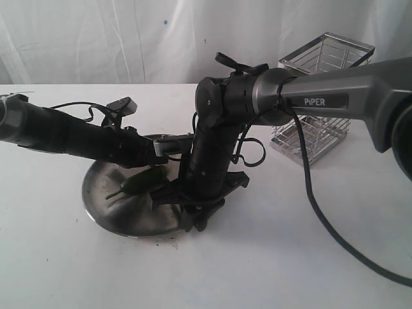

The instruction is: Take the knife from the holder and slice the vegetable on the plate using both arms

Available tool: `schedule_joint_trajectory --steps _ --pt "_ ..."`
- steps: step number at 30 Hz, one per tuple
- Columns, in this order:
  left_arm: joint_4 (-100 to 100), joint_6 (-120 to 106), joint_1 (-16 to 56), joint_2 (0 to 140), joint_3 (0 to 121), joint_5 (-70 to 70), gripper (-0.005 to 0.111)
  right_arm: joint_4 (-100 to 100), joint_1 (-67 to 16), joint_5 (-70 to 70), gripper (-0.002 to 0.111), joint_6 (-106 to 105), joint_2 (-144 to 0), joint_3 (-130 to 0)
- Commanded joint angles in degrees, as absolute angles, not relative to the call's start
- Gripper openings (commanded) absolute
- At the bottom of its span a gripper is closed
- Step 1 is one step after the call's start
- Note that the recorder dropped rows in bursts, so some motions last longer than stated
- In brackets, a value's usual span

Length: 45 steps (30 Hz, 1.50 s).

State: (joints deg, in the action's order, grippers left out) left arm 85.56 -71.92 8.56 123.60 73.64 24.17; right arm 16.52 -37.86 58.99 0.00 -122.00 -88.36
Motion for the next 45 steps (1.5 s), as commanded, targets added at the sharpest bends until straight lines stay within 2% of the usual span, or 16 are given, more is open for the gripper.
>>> schedule_joint_trajectory --steps 1,8,23,35,41,45 --pt "81.8 -72.2 8.8 125.5 70.9 23.5 0.000 15.4 -38.0 62.8 0.000 0.0 -122.8 -87.9" --pt "81.6 -72.2 8.7 125.5 68.7 23.0 0.000 15.4 -38.0 70.0 0.000 0.0 -122.8 -87.9" --pt "84.7 -72.0 8.7 120.1 68.8 22.1 0.000 15.7 -38.0 70.0 0.000 0.0 -122.8 -87.9" --pt "79.1 -71.7 8.7 121.4 66.3 25.0 0.000 15.7 -38.0 70.0 0.000 0.9 -122.8 -87.9" --pt "78.5 -72.3 8.7 122.6 62.3 18.3 0.000 14.8 -38.0 67.7 0.000 1.8 -122.8 -87.9" --pt "78.2 -72.5 8.7 122.6 61.4 16.5 0.000 7.2 -38.0 70.0 0.000 5.0 -122.8 -87.9"
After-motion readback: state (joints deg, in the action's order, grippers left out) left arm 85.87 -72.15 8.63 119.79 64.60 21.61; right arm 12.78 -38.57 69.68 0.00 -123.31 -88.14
